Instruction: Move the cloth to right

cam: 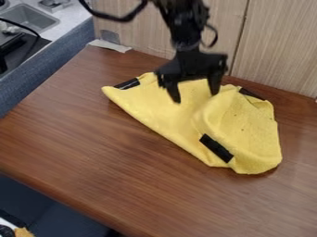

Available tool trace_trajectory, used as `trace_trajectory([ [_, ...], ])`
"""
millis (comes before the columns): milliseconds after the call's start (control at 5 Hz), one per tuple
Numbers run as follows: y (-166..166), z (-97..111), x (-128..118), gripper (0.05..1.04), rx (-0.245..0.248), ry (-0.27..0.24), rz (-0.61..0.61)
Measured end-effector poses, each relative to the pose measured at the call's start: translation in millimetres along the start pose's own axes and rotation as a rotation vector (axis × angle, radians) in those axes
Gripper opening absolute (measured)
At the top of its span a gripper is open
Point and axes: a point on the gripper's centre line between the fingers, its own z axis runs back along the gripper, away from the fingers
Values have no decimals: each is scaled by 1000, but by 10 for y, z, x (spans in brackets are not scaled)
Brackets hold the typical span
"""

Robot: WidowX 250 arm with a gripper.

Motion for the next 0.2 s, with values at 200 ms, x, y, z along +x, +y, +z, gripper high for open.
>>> trace_trajectory([
  [200, -91, 277, 54, 1001, -59, -31, -8],
])
